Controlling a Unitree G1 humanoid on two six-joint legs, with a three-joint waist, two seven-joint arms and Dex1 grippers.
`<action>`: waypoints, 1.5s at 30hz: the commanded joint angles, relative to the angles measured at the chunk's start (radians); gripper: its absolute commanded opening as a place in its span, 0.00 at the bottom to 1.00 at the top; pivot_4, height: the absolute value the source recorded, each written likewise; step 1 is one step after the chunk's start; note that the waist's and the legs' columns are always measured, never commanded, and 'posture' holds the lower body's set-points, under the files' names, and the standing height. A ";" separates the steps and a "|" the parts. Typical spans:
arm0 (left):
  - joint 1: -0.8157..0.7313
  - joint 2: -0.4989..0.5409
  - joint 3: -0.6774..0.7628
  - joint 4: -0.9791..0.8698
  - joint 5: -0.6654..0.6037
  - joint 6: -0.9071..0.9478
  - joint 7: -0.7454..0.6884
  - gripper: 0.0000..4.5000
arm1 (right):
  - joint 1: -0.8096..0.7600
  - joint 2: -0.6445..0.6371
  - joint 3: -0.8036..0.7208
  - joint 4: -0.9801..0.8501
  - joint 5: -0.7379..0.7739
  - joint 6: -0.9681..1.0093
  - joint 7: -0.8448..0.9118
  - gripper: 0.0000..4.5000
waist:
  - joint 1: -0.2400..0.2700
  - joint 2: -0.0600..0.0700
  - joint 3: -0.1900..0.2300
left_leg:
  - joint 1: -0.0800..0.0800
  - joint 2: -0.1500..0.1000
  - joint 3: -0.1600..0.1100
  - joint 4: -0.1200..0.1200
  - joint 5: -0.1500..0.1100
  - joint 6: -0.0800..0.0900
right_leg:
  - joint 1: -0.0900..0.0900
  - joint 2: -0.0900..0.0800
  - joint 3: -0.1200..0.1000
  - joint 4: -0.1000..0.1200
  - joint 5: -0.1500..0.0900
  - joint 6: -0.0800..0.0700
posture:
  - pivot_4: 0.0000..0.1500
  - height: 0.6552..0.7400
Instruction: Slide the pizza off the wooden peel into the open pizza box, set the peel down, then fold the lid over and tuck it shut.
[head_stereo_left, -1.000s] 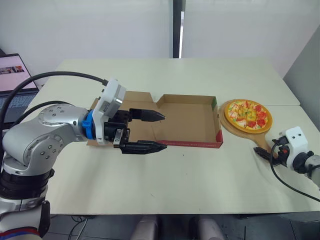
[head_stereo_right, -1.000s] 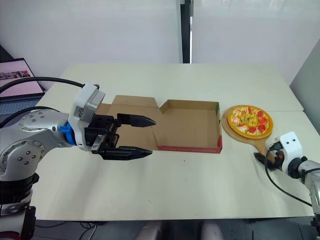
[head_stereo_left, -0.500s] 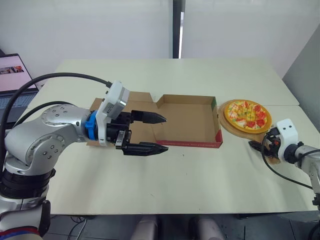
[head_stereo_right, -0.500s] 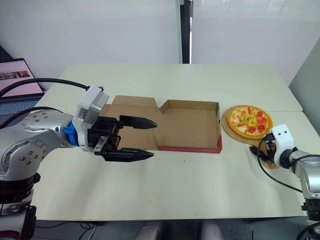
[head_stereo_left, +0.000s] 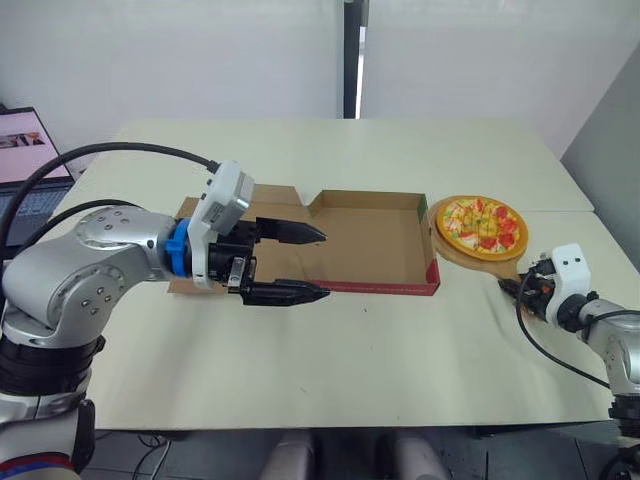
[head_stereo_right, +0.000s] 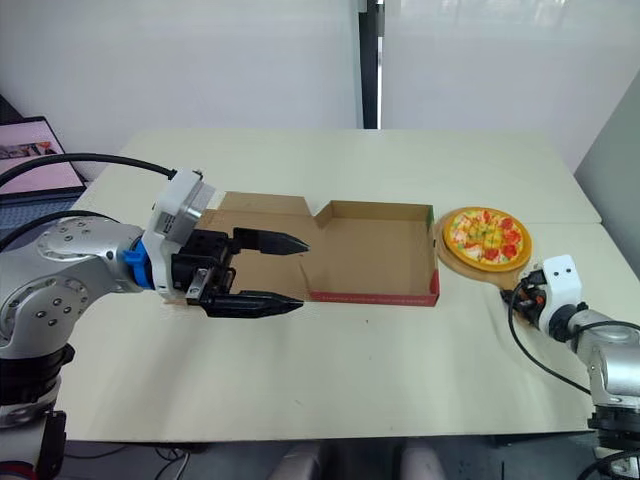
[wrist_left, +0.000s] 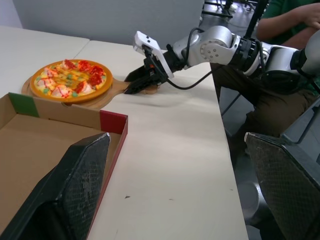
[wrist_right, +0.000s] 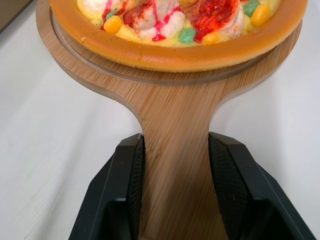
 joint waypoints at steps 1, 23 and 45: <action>-0.026 0.005 0.029 -0.001 -0.005 -0.008 -0.002 1.00 | 0.007 -0.008 -0.074 0.012 0.007 0.008 -0.056 0.37 | 0.006 0.000 0.000 | 0.000 0.000 0.000 0.000 0.000 0.000 | 0.000 0.000 0.000 0.000 0.000 0.000 | 1.00 1.00; 0.068 0.034 0.131 -0.016 -0.013 0.013 0.069 1.00 | -0.221 -0.263 -0.046 -0.130 0.062 0.045 0.072 0.37 | -0.023 0.007 0.005 | -0.002 0.003 0.016 -0.003 -0.001 0.003 | -0.010 0.003 0.016 0.002 0.001 0.002 | 1.00 1.00; 0.347 0.148 0.354 -0.079 -0.038 0.056 0.108 1.00 | -0.576 -0.204 0.321 -0.262 0.062 0.165 0.192 0.37 | -0.011 0.007 0.005 | -0.014 0.005 0.017 0.000 -0.002 0.004 | -0.021 0.005 0.019 0.000 0.003 0.003 | 1.00 1.00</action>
